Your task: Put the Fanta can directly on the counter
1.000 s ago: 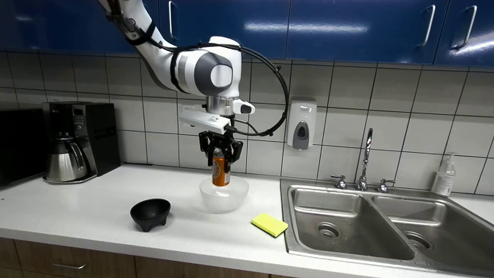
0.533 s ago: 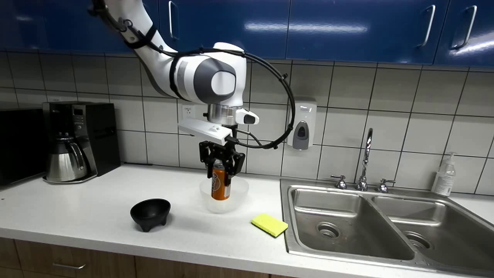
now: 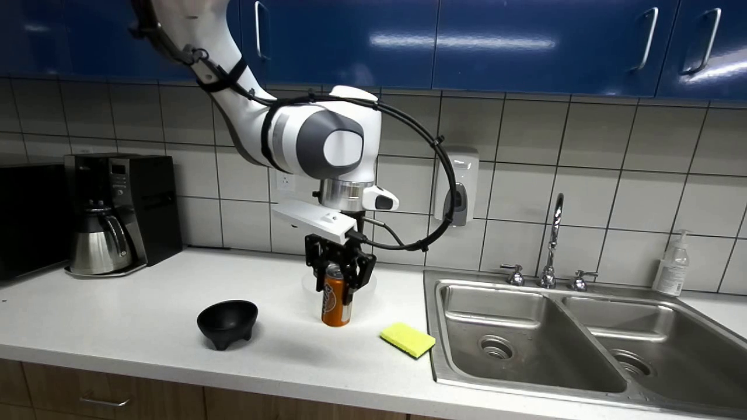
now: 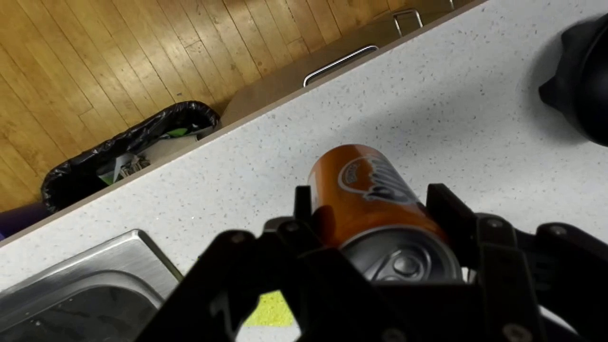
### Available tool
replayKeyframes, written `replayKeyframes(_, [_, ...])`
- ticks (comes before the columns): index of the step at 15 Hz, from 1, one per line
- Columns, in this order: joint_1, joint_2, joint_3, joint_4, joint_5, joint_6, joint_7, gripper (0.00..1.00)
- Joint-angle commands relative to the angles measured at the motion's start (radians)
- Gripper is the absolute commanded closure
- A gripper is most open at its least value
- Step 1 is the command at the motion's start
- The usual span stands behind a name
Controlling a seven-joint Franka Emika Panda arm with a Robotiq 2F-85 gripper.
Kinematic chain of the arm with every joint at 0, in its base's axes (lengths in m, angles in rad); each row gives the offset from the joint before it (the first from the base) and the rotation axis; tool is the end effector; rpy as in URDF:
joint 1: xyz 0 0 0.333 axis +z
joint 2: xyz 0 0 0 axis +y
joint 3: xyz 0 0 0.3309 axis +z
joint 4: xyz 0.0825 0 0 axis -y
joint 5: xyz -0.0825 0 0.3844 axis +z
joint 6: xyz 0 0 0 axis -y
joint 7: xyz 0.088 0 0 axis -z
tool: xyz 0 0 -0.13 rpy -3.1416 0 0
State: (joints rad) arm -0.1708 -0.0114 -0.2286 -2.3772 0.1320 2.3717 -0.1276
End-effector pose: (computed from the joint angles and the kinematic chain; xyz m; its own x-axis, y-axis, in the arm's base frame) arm 0.4581 -0.1894 0.3187 0.9333 -0.3588 0.0130 -0.3561 -0.9297 -0.0938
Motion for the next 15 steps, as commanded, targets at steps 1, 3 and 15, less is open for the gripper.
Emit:
replayKeyframes(1, [-0.017,0.038,0.003,-0.005,0.04,0.055,-0.058,0.62])
replayKeyframes(3, [-0.019,0.08,0.007,0.0,0.061,0.086,-0.075,0.62])
replayKeyframes(15, [-0.061,0.279,0.05,0.101,0.106,0.144,-0.123,0.62])
